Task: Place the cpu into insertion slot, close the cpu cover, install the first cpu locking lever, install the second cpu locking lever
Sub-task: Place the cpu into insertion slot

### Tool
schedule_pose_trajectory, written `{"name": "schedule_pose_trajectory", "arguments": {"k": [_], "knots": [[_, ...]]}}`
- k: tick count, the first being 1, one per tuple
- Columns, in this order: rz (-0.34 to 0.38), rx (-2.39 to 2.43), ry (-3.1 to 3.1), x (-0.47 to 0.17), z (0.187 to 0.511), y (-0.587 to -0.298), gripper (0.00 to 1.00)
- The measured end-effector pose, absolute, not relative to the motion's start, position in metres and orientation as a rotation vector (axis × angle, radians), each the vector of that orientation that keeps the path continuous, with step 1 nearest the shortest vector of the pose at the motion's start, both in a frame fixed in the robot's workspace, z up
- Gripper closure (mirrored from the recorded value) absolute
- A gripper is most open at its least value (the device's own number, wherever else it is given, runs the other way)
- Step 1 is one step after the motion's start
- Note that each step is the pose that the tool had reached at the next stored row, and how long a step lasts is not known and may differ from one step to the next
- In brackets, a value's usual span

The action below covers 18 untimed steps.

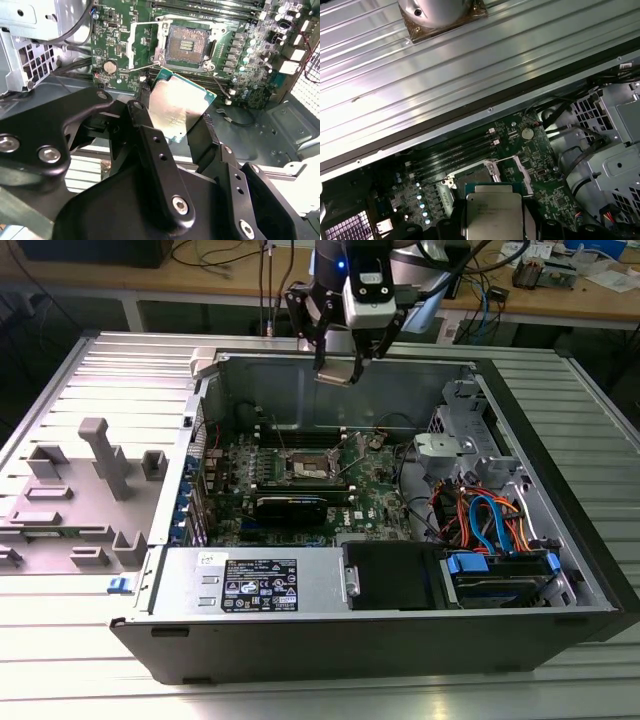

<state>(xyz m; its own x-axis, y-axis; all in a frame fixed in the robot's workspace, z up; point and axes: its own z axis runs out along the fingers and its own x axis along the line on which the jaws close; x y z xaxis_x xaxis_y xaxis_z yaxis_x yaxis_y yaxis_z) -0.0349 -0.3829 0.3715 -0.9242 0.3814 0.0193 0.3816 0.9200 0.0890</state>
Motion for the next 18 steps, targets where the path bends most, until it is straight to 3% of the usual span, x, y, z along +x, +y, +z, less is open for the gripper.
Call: {"name": "schedule_pose_trajectory", "arguments": {"k": [18], "knots": [[-0.143,-0.852,-3.026,-0.0349,0.3693,-0.3832,0.45]]}}
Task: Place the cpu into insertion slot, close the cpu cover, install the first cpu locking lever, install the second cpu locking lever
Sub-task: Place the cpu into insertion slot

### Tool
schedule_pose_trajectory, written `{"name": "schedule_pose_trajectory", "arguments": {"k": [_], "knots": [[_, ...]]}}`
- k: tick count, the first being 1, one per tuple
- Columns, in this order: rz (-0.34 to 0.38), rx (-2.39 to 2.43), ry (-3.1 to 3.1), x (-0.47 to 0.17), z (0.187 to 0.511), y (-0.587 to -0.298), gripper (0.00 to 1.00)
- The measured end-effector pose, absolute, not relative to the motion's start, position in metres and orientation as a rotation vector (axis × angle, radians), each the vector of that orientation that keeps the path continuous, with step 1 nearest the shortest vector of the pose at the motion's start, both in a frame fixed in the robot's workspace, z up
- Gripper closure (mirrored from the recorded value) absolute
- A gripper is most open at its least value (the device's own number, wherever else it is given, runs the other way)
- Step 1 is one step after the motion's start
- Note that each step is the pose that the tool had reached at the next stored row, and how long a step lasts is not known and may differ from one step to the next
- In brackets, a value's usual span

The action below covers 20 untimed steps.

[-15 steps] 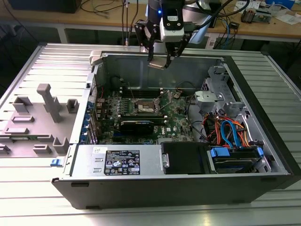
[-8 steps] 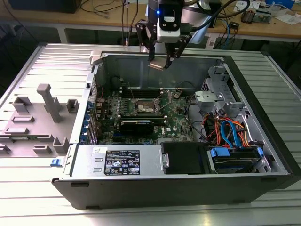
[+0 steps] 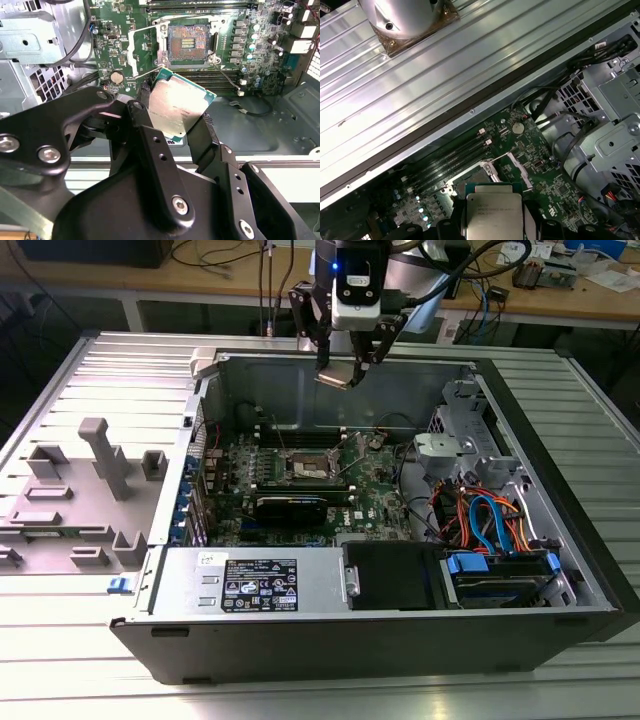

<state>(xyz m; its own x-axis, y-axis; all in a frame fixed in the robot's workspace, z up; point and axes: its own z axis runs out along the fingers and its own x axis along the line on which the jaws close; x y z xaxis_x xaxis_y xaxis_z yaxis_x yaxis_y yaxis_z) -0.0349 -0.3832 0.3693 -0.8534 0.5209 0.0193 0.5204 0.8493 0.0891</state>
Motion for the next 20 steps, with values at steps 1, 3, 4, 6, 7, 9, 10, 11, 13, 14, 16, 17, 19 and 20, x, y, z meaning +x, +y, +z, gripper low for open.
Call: {"name": "schedule_pose_trajectory", "arguments": {"k": [1,3,4,6,7,9,10,11,13,14,16,17,19,20], "knots": [[0.143,0.849,3.015,-0.0349,0.3693,-0.3832,0.45],[0.143,0.849,3.015,-0.0349,0.3694,-0.3832,0.45],[0.143,0.849,3.015,-0.0349,0.3694,-0.3832,0.45],[0.143,0.85,3.015,-0.0349,0.3693,-0.3832,0.45],[0.143,0.85,3.015,-0.0349,0.3693,-0.3832,0.45],[0.143,0.853,3.014,-0.0349,0.3693,-0.3832,0.45],[0.143,0.856,3.013,-0.0349,0.3693,-0.3832,0.45],[0.143,0.862,3.012,-0.0349,0.3693,-0.3832,0.45],[0.143,0.871,3.008,-0.0349,0.3693,-0.3832,0.45],[0.143,0.876,3.007,-0.0349,0.3693,-0.3832,0.45],[0.143,0.888,3.003,-0.0349,0.3693,-0.3832,0.45],[0.143,0.895,3.001,-0.0349,0.3692,-0.3832,0.45],[0.142,0.909,2.996,-0.0349,0.3692,-0.3832,0.45],[0.142,0.916,2.994,-0.0349,0.3692,-0.3832,0.45]]}}
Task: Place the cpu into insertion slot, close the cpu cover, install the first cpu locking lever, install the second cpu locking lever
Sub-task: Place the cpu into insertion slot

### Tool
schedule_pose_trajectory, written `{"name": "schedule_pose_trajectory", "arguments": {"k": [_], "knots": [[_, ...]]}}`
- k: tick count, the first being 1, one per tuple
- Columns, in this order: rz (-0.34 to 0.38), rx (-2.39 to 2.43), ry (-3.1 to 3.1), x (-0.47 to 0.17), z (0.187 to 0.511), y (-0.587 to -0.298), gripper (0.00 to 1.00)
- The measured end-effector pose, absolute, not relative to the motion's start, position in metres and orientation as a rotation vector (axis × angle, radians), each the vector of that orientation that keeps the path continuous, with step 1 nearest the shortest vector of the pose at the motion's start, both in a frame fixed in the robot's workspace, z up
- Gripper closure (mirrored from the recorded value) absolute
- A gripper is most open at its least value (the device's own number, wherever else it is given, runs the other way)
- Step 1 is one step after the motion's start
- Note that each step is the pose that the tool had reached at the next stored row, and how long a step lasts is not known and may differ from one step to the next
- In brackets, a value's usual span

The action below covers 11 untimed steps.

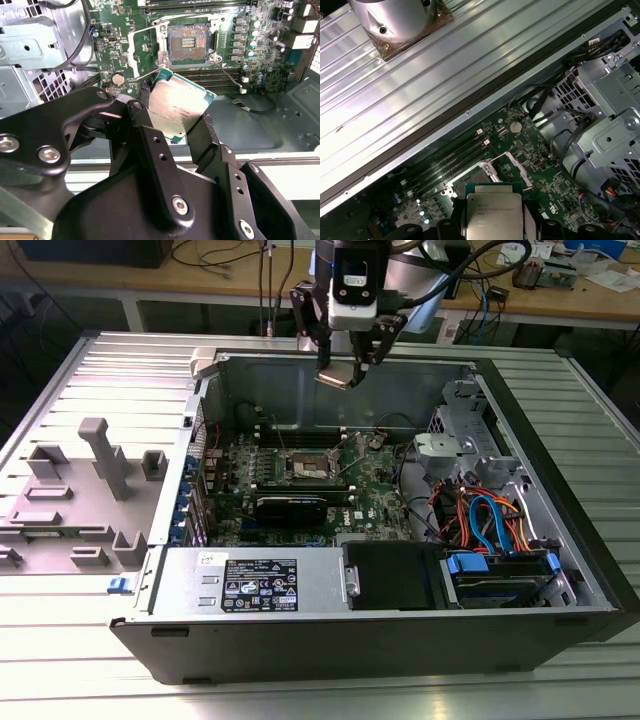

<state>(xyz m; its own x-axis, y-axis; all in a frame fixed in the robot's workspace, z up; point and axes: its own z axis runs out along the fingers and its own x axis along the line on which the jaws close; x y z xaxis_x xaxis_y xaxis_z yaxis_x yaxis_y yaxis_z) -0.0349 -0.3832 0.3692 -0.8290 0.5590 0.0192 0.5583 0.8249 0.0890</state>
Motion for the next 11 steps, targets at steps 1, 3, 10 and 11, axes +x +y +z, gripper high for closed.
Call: {"name": "schedule_pose_trajectory", "arguments": {"k": [1,3,10,11], "knots": [[0.142,0.927,2.99,-0.0349,0.3691,-0.3832,0.45],[0.142,0.949,2.982,-0.0349,0.3691,-0.3832,0.45],[0.142,0.981,2.971,-0.0349,0.369,-0.3833,0.45],[0.142,0.981,2.971,-0.0349,0.369,-0.3833,0.45]]}}
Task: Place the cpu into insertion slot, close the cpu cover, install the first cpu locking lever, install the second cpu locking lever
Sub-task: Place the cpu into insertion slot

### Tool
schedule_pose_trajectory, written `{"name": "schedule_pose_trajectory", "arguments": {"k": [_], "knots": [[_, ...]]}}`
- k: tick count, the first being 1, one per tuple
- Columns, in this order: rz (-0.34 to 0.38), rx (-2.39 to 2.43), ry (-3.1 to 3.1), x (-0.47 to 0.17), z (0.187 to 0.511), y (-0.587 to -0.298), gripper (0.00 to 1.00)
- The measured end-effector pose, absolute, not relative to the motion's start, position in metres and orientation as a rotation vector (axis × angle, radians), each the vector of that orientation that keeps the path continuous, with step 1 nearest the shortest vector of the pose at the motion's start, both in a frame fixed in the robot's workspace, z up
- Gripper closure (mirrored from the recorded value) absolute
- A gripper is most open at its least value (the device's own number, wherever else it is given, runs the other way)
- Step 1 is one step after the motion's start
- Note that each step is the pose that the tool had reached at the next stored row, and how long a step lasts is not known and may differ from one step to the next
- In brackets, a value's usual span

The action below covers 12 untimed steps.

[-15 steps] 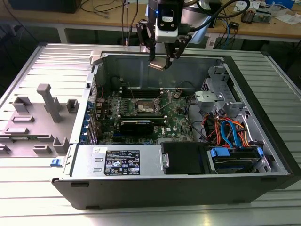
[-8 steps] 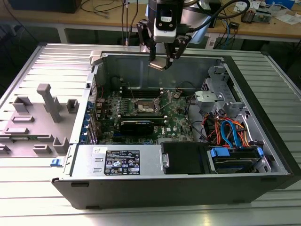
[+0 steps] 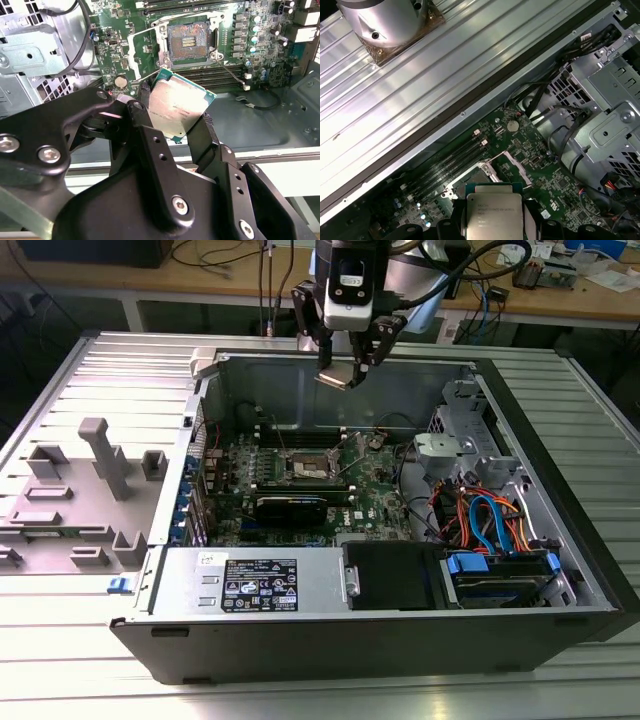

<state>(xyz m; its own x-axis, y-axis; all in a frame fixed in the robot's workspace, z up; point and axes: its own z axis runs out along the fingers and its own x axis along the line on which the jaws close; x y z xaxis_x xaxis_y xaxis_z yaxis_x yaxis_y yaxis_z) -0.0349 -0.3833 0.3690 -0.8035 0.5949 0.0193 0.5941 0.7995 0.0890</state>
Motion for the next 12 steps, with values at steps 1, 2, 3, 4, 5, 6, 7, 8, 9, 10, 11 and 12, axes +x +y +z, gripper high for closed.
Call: {"name": "schedule_pose_trajectory", "arguments": {"k": [1,2,3,4,5,6,7,8,9,10,11,12], "knots": [[0.142,0.981,2.971,-0.0349,0.369,-0.3833,0.45],[0.142,0.982,2.971,-0.0349,0.369,-0.3833,0.45],[0.142,0.982,2.971,-0.0349,0.3689,-0.3833,0.45],[0.142,0.982,2.971,-0.0349,0.369,-0.3833,0.45],[0.142,0.984,2.97,-0.0349,0.369,-0.3833,0.45],[0.142,0.987,2.969,-0.0349,0.3689,-0.3833,0.45],[0.142,0.992,2.967,-0.0349,0.3688,-0.3833,0.45],[0.142,1.002,2.963,-0.0349,0.3688,-0.3833,0.45],[0.141,1.019,2.957,-0.0349,0.3687,-0.3833,0.45],[0.141,1.028,2.953,-0.0349,0.3686,-0.3833,0.45],[0.141,1.037,2.95,-0.0349,0.3686,-0.3833,0.45],[0.141,1.053,2.944,-0.0349,0.3685,-0.3833,0.45]]}}
